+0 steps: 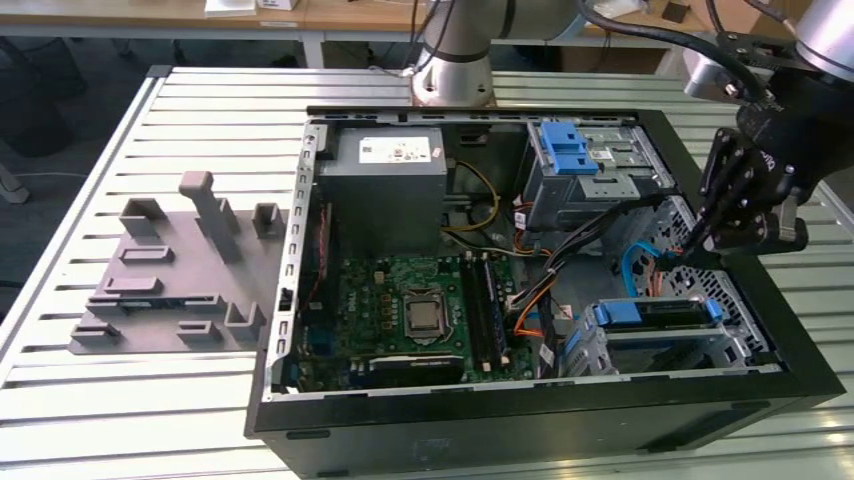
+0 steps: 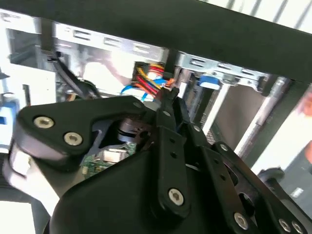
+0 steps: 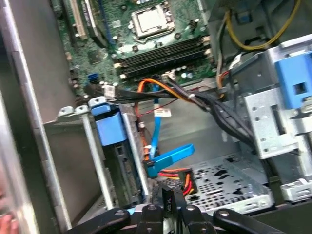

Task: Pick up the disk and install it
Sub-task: 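Insert the first disk wire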

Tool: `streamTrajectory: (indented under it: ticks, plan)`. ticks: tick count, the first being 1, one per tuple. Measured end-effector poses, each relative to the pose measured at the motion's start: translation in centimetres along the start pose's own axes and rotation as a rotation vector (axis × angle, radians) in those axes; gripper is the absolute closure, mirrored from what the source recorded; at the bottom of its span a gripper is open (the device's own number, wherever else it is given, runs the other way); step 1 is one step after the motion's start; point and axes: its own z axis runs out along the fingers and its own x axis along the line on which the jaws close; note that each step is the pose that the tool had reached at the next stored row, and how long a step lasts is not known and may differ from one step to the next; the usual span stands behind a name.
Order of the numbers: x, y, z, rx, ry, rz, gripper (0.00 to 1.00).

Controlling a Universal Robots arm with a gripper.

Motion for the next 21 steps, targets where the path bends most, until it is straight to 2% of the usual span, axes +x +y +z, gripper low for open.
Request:
streamTrajectory:
  ticks: [1, 2, 4, 7, 9, 15, 21]
  plan:
    - [-0.01, 0.00, 0.00, 0.0045, 0.0148, 0.000, 0.83]
    - [-0.01, 0.00, 0.01, 0.0058, 0.0188, 0.000, 0.83]
    - [-0.01, 0.00, 0.01, 0.0056, 0.0184, 0.000, 0.84]
    - [0.07, -0.03, 0.05, 0.0044, 0.0129, -0.007, 0.84]
    - [0.10, -0.04, 0.10, 0.0052, 0.0127, -0.020, 0.84]
    - [0.15, -0.05, 0.24, 0.0137, 0.0123, -0.096, 0.84]
    - [0.71, 0.11, 0.39, 0.0208, 0.0110, -0.127, 0.84]
